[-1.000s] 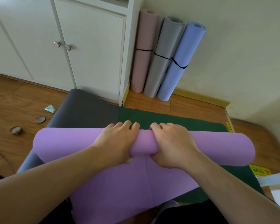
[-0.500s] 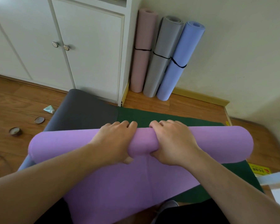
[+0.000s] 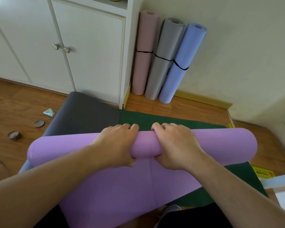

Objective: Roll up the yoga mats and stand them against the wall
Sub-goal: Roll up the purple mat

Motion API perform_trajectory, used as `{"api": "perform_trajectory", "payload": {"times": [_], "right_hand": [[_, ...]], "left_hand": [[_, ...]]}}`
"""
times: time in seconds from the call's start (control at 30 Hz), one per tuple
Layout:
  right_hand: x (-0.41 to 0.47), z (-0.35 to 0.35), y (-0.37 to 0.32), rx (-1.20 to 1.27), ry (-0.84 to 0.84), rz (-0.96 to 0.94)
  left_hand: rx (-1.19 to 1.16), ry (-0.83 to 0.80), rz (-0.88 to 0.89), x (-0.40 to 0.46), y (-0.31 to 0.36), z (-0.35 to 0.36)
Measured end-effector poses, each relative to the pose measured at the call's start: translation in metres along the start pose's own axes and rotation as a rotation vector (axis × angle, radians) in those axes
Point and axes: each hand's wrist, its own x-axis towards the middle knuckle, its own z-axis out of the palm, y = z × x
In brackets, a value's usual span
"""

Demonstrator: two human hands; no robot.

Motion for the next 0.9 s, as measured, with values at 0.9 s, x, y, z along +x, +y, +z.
{"api": "perform_trajectory", "payload": {"times": [0.9], "right_hand": [[-0.001, -0.001, 0.002, 0.024, -0.019, -0.001]], "left_hand": [[0.135, 0.120, -0.005, 0.002, 0.005, 0.006]]}}
